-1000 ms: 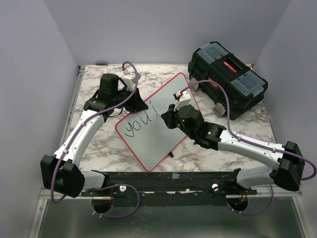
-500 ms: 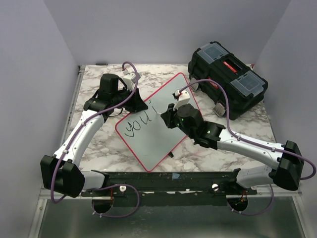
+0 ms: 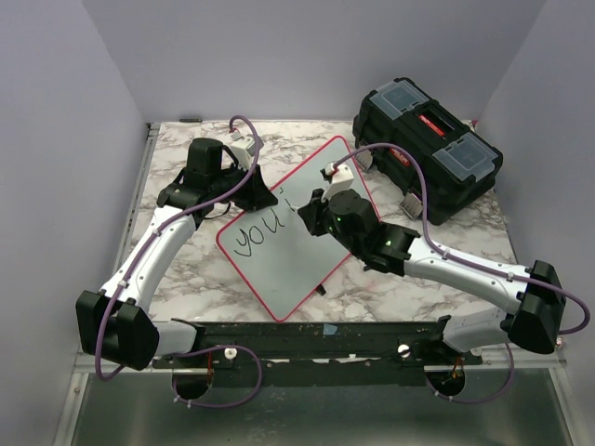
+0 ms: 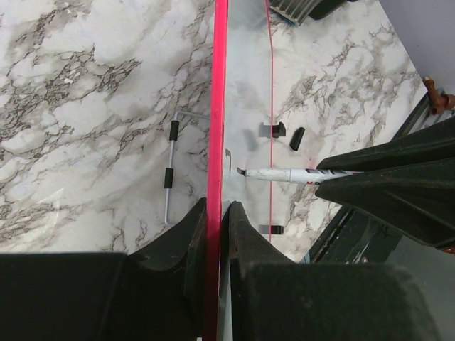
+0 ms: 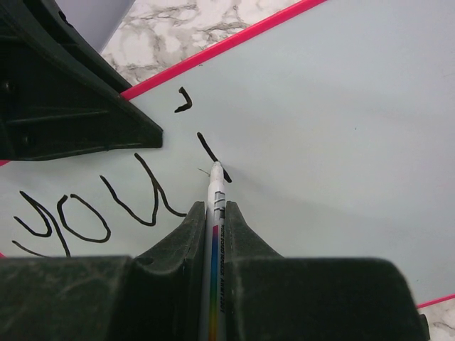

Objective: Write a sentence on the whiteboard

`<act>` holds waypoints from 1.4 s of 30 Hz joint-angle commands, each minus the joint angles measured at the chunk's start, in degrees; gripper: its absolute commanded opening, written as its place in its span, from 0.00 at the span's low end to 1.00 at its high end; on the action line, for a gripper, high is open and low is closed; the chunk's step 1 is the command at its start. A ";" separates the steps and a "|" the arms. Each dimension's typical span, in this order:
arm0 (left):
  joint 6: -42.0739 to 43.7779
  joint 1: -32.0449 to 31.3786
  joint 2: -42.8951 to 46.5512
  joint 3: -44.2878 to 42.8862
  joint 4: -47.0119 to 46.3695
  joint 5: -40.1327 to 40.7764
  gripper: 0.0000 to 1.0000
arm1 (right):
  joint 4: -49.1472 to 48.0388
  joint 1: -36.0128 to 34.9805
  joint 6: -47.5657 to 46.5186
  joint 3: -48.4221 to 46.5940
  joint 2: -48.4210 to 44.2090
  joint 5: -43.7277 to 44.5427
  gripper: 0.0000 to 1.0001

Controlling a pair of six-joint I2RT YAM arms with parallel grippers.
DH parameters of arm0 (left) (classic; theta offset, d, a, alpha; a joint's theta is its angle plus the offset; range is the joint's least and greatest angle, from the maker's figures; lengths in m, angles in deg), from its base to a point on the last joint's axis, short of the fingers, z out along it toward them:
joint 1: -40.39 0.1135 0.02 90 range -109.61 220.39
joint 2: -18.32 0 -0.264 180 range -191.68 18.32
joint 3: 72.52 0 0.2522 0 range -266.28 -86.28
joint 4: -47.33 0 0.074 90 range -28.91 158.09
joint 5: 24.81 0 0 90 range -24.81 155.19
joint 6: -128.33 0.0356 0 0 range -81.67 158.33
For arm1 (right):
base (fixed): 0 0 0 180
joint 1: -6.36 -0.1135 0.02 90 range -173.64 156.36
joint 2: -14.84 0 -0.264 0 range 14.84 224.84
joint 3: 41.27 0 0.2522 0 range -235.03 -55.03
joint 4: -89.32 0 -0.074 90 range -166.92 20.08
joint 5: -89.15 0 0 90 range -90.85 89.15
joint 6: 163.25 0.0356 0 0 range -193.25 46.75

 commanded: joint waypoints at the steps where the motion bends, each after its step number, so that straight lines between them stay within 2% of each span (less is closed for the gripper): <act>1: 4.74 -1.27 -0.01 0.88 2.33 2.42 0.00 | 1.24 0.08 0.32 -1.90 1.84 1.85 0.01; 25: 4.22 -1.53 0.25 1.05 1.58 1.03 0.00 | 6.89 0.04 -0.17 -10.83 4.48 7.09 0.01; 35: 4.17 -1.53 0.83 1.20 1.57 1.11 0.00 | 5.92 0.06 0.48 -6.67 -1.25 10.60 0.01; 42: 4.25 -1.53 0.76 1.13 1.61 1.29 0.00 | 5.92 0.16 1.81 -4.32 -2.06 9.17 0.01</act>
